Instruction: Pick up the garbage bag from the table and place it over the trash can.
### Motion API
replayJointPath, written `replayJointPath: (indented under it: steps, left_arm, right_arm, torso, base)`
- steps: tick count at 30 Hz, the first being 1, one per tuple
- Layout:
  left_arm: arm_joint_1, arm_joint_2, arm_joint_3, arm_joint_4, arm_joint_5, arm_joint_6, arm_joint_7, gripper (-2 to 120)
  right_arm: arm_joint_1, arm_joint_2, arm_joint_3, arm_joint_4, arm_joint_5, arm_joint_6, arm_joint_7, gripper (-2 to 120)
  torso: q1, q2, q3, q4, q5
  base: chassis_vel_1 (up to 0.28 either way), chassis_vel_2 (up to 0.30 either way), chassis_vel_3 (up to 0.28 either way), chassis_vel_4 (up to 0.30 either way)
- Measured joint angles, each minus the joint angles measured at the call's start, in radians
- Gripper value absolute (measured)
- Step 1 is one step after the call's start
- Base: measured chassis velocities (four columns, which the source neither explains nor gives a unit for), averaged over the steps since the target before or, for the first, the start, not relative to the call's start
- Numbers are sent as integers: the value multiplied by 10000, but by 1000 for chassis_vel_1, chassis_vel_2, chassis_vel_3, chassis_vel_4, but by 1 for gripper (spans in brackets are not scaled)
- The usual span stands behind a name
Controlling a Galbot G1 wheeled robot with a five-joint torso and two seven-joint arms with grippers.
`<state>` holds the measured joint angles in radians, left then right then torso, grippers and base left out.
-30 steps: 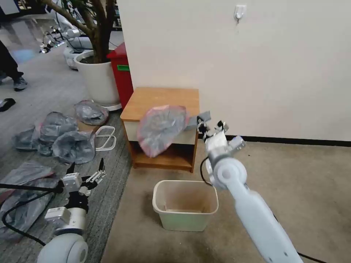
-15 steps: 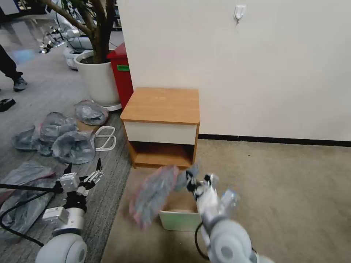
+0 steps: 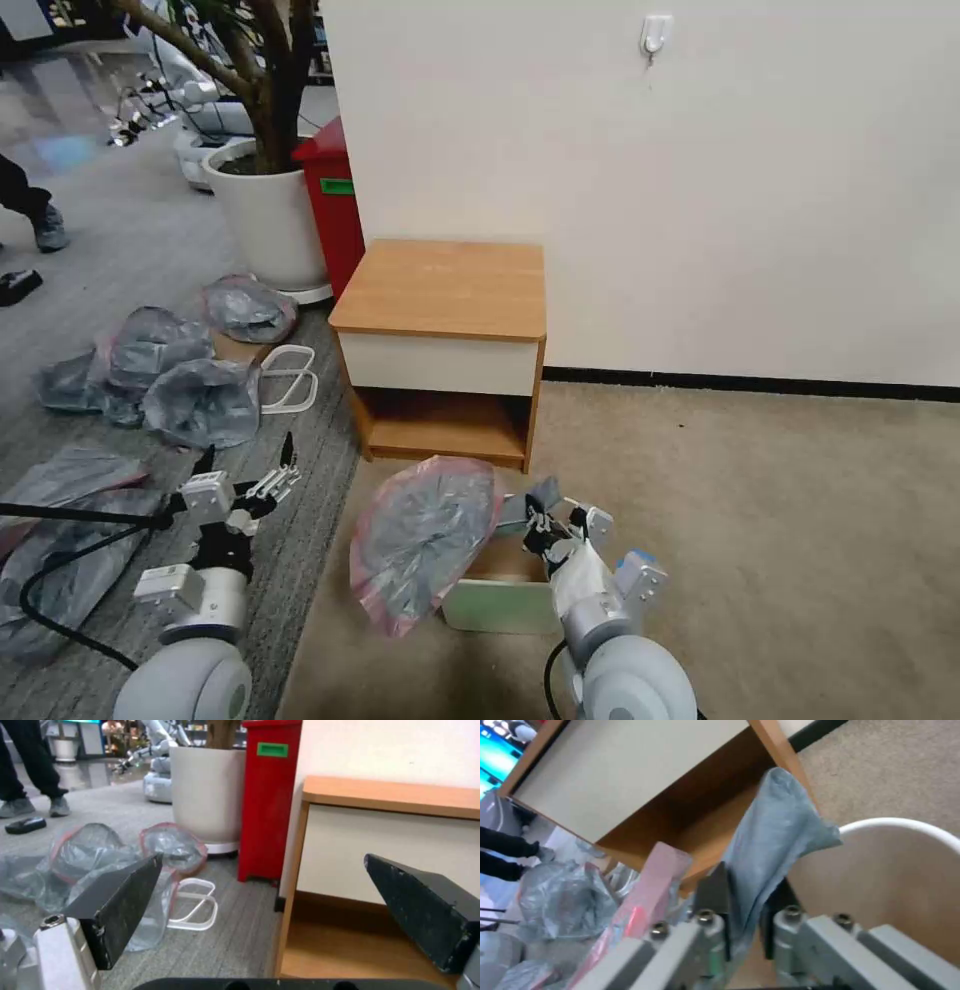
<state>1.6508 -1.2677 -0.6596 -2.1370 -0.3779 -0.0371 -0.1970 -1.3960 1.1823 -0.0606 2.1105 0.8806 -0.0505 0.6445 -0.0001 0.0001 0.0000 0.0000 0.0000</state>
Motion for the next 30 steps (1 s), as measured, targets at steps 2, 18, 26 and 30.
replayJointPath:
  steps: [2, 18, 26, 30]
  left_arm:
    - [2, 41, 14, -15, 1, 17, 0, 100]
    - [95, 475, 469, -126, 330, -78, 29, 100]
    - [155, 691, 510, -90, 864, -804, 838, 100]
    - [68, 929, 635, -199, 730, -2010, 1346, 100]
  right_arm:
    - [-47, -34, 1, 3, -66, -7, 27, 22]
    - [-1174, -434, 713, 788, -891, 95, 125, 79]
    - [-1460, -290, 1197, 1215, -1218, 222, 105, 100]
    - [-1546, -58, 1461, 1332, -1427, 290, -50, 100]
  torso:
    - [0, 0, 0, 0, 0]
    - [0, -1, 0, -1, 0]
    - [0, -1, 1, 0, 0]
    - [0, -1, 1, 1, -1]
  base:
    - [0, 0, 0, 0]
    - [0, 0, 0, 0]
    - [0, 0, 0, 0]
    - [0, 0, 0, 0]
